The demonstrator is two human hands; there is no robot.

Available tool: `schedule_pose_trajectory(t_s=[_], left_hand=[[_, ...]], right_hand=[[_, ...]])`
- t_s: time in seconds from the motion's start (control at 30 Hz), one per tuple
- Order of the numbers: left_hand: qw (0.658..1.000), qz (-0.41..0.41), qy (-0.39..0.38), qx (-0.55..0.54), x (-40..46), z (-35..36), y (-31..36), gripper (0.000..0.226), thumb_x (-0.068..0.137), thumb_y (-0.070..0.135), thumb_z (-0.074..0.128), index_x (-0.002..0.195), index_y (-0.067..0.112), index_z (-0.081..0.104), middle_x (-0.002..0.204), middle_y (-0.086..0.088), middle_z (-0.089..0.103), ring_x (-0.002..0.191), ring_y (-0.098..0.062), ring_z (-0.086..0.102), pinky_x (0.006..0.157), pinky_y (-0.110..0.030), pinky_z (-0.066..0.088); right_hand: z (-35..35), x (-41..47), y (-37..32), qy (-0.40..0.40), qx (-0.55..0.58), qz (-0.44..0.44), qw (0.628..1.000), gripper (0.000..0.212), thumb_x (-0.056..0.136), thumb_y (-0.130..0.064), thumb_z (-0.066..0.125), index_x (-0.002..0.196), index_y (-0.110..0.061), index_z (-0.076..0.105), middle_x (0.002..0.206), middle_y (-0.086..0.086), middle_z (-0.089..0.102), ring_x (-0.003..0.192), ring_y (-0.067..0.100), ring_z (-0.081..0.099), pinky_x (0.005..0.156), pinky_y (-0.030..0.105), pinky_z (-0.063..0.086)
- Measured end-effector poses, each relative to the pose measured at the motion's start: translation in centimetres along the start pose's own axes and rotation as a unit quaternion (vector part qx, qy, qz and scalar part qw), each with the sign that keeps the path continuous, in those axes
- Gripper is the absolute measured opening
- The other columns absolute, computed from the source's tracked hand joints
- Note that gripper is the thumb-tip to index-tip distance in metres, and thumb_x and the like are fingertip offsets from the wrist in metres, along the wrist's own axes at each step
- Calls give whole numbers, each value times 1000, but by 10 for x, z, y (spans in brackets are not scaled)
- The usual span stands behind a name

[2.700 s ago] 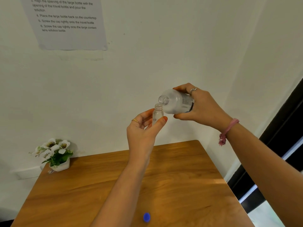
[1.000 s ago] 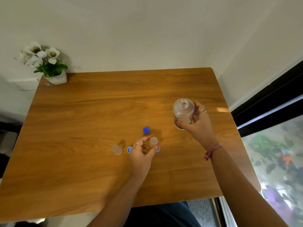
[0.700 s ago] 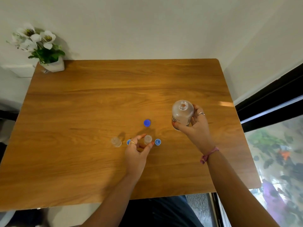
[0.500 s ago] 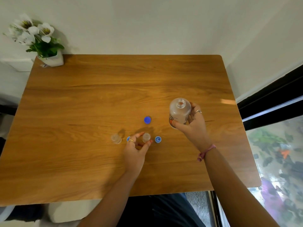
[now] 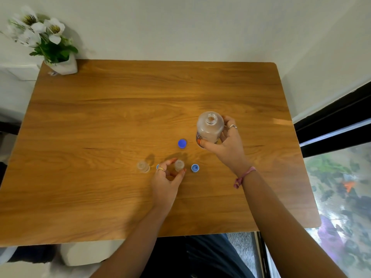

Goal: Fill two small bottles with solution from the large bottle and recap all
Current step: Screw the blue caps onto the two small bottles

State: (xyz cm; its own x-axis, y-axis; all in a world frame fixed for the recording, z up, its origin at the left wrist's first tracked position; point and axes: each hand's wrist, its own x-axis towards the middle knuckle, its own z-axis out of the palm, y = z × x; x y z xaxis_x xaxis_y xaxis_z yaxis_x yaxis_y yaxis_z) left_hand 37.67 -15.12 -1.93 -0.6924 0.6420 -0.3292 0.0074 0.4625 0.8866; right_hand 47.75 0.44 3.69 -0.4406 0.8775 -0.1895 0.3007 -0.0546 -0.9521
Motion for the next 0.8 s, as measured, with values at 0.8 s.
schedule_pose_trajectory(t_s=[0.8], left_hand=[[974,202,-87,49,-17,-90,16,57,77,14,77,120,39,50,121,26,42,71,-7,56,64,-6,41]], right_hand=[[102,26,-39,-152,-212,-49,964,64,58,-26,85,110,-15,50,108,2,57,95,16,58,82,29,49]])
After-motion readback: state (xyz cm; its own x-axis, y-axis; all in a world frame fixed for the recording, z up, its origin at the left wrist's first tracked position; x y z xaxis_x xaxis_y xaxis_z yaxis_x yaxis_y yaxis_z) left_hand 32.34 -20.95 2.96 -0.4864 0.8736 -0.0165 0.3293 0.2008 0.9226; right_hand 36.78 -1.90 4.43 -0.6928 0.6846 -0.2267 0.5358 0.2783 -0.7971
